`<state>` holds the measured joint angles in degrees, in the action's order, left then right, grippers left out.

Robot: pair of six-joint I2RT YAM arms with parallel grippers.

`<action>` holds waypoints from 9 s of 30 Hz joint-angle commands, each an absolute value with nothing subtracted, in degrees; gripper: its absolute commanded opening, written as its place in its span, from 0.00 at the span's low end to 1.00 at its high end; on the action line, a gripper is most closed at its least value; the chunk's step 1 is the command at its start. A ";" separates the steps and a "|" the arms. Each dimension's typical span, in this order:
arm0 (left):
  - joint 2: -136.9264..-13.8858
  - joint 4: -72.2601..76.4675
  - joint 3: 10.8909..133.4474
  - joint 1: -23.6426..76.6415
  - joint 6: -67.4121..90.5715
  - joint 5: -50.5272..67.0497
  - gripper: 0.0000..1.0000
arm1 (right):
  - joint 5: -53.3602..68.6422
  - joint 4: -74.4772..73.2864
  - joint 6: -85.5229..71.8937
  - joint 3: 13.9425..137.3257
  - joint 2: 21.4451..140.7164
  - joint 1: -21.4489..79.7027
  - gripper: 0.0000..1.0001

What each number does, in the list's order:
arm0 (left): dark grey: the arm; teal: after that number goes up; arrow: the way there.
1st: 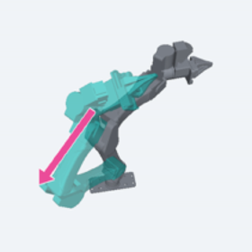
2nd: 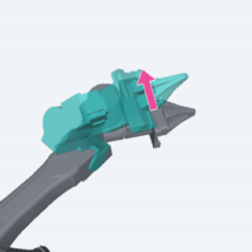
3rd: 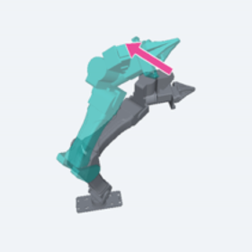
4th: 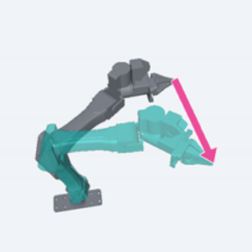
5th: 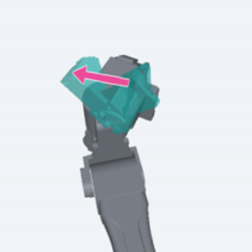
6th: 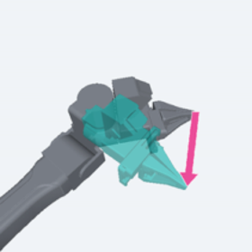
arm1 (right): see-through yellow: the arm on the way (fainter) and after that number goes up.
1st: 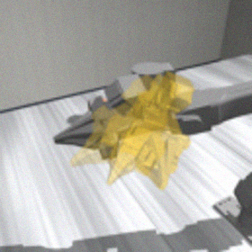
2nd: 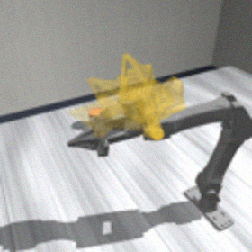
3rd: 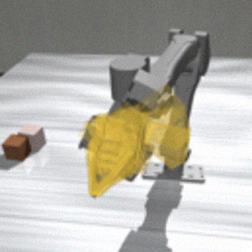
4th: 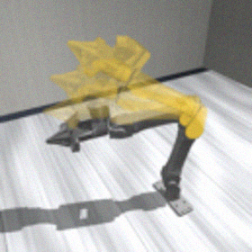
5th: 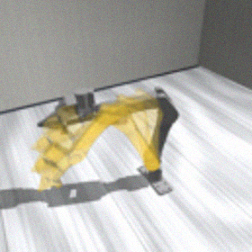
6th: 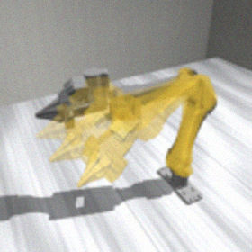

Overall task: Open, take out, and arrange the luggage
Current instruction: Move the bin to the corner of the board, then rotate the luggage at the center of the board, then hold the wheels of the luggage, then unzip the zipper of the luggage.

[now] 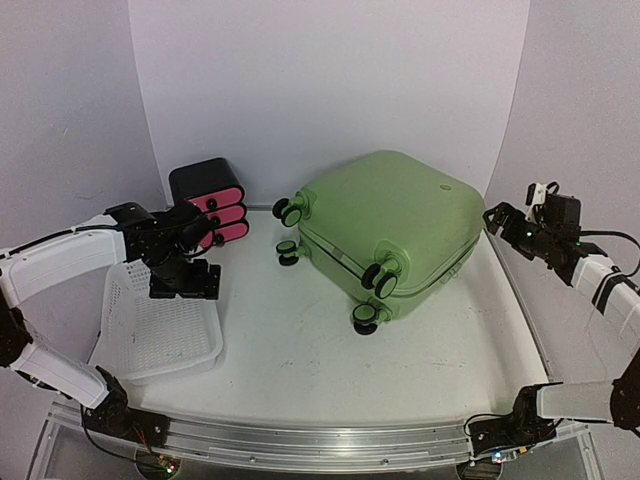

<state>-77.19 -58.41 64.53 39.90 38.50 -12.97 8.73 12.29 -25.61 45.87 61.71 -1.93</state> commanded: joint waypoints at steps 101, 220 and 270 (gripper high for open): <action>-103.79 -26.76 94.98 69.12 42.99 -3.35 0.89 | -27.36 -11.16 -21.36 71.40 85.18 20.48 0.98; -107.93 42.02 49.80 47.82 11.45 4.58 0.75 | -21.08 -8.66 -34.00 79.44 87.54 57.58 0.36; -110.83 48.56 53.13 56.82 6.91 10.53 0.00 | -15.99 -3.28 -30.41 82.58 90.44 57.61 0.36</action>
